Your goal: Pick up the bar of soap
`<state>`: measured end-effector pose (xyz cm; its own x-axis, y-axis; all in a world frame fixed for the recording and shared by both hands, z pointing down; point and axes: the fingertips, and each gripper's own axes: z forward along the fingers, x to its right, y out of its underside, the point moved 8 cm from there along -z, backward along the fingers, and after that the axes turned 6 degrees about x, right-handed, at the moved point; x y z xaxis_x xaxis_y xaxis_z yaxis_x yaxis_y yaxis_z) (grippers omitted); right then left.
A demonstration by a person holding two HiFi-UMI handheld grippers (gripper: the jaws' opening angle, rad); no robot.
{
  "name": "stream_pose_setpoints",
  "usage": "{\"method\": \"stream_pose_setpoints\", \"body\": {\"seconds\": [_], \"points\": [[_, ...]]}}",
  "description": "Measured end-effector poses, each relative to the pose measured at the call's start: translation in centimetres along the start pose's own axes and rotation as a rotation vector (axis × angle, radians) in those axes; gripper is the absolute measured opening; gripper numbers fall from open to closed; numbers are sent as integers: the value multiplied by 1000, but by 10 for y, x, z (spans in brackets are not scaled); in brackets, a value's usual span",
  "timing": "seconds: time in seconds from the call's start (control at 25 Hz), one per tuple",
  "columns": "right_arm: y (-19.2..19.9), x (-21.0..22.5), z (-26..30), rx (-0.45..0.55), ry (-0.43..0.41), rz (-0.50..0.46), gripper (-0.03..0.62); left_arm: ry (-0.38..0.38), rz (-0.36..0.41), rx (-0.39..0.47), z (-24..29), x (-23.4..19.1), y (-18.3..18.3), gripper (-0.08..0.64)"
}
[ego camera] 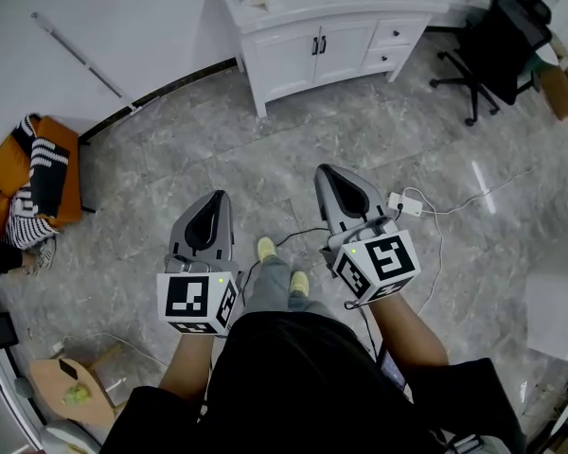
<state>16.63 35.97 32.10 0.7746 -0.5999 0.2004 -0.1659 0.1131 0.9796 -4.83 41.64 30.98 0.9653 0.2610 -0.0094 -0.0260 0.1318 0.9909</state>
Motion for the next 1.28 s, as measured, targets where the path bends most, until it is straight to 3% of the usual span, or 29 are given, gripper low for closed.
{"method": "stream_pose_setpoints", "body": {"seconds": [0.44, 0.92, 1.28], "points": [[-4, 8, 74, -13, 39, -37, 5, 57, -21, 25, 63, -55, -8, 9], [0, -6, 159, -50, 15, -87, 5, 24, -58, 41, 101, -136, -6, 9], [6, -7, 177, -68, 29, -83, 5, 27, -67, 32, 111, -154, -3, 9]]}}
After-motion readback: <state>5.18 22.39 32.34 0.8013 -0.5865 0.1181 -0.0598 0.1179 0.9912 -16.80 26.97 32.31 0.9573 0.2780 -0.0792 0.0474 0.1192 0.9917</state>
